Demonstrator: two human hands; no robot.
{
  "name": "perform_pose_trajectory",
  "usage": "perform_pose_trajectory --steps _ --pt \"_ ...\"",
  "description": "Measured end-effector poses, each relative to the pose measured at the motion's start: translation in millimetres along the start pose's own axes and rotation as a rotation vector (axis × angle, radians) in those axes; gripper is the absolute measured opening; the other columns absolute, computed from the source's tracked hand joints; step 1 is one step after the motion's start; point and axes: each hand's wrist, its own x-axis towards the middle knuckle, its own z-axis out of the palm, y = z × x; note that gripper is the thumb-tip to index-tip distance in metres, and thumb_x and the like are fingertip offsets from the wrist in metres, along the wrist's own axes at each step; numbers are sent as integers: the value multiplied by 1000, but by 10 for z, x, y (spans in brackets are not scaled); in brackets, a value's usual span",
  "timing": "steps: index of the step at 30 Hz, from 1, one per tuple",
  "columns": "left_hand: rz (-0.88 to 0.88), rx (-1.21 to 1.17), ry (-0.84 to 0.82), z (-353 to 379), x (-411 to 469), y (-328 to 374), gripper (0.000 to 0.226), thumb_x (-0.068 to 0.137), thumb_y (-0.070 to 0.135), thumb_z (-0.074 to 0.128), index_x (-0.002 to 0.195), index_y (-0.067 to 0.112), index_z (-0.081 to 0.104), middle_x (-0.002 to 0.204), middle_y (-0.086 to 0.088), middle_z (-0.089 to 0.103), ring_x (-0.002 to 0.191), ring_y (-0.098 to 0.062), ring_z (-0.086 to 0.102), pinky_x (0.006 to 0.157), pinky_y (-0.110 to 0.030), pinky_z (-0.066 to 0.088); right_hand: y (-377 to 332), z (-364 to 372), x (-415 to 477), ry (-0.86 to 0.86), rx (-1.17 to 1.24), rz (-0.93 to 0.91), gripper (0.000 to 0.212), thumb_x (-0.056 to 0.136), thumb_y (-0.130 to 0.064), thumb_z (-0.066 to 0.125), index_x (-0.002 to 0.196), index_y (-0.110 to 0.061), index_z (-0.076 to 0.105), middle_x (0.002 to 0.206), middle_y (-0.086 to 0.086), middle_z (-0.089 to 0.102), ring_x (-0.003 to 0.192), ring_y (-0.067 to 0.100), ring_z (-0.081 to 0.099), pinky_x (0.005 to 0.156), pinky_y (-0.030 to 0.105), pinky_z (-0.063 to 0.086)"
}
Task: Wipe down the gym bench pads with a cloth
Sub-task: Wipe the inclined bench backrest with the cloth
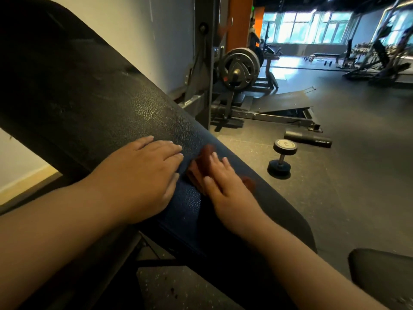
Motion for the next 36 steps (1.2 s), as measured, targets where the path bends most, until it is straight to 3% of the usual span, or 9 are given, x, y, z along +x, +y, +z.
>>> perform_pose_trajectory --steps 4,8,13,16,19,25,29,31,36 --pt "-15 -35 -9 14 6 22 56 87 38 34 123 12 68 131 -5 65 124 -20 59 108 -44 43 63 -89 -155 -160 -13 -159 57 107 -34 39 153 -50 10 159 -35 0 144 -16 -11 117 16 -5" --pt "-4 -33 4 -8 7 -28 53 86 39 36 118 16 72 127 0 68 119 -16 63 105 -39 42 233 -268 441 -26 28 107 55 107 -31 37 157 -36 17 165 -16 9 154 11 0 126 41 3" --pt "15 -48 32 20 32 -25 53 80 36 41 117 15 73 123 1 70 115 -13 65 102 -37 45 -61 -48 262 -173 1 -133 59 106 -38 36 153 -52 3 156 -40 -8 144 -13 -17 118 26 -4" --pt "40 -39 51 26 42 -63 53 80 38 42 114 15 75 121 1 71 113 -13 66 99 -35 47 112 -180 506 -177 -19 -100 57 106 -39 36 153 -51 6 159 -35 -3 148 -8 -8 124 31 0" --pt "36 -19 59 -16 61 -165 52 83 40 39 111 18 77 120 3 71 111 -10 67 97 -31 46 58 -201 854 -23 17 27 56 106 -35 39 158 -37 16 165 -16 10 152 6 7 126 37 9" --pt "-64 50 51 -54 134 -510 55 87 41 37 119 14 72 128 -2 68 119 -16 64 102 -39 45 -234 8 621 -158 -16 -184 57 106 -38 36 153 -50 7 157 -37 -3 146 -11 -10 120 26 -1" --pt "-119 78 32 -40 129 -474 54 88 35 35 123 11 69 131 -8 65 124 -22 60 105 -42 43 -17 -155 1090 26 19 50 54 105 -39 37 157 -35 24 165 -10 17 153 18 13 125 51 14" --pt "-129 98 29 -64 140 -464 55 88 34 33 124 10 68 132 -8 64 125 -23 59 106 -44 43 -182 -43 1054 41 22 70 54 106 -35 38 158 -28 24 167 -6 15 154 19 5 124 43 5" --pt "-150 80 25 -21 110 -426 59 88 33 30 127 7 65 137 -10 61 129 -24 56 110 -46 39 -250 68 365 -88 110 -205 55 106 -26 45 156 -35 25 161 -26 12 147 -9 -1 114 10 -1"
